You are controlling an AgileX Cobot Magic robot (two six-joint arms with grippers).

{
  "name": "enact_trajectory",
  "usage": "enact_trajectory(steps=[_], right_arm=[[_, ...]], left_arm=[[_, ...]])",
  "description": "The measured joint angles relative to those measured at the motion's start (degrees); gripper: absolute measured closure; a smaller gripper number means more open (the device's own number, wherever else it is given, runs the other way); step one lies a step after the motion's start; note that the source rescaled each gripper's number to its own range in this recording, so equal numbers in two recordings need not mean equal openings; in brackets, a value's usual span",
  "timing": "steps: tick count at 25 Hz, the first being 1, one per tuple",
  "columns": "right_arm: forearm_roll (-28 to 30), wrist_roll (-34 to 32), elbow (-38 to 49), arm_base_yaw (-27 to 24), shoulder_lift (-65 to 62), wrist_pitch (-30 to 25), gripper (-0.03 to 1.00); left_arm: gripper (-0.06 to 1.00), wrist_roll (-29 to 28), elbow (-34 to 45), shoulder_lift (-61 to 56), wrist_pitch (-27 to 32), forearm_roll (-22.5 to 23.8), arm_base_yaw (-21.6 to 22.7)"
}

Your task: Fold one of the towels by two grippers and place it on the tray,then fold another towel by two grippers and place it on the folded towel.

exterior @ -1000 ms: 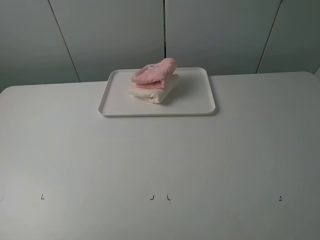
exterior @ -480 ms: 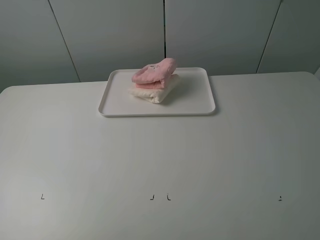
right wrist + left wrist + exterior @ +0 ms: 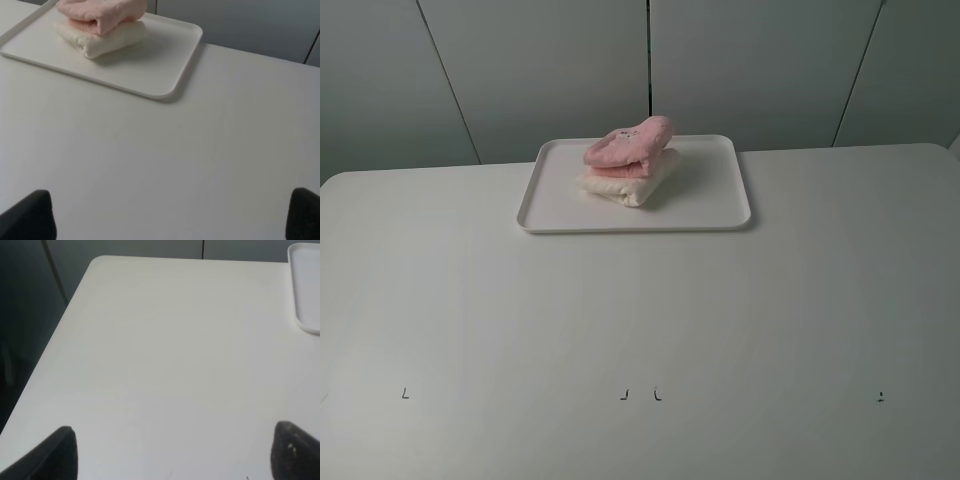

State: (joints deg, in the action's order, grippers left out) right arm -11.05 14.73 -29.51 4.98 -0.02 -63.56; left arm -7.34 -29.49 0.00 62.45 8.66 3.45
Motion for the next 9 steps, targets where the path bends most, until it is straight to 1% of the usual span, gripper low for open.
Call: enact_trajectory(steps=[9], right_arm=[[0.0, 0.0, 0.0, 0.0, 0.0, 0.0, -0.03]], left_arm=[[-0.04, 0.0, 0.0, 0.0, 0.0, 0.0, 0.0]])
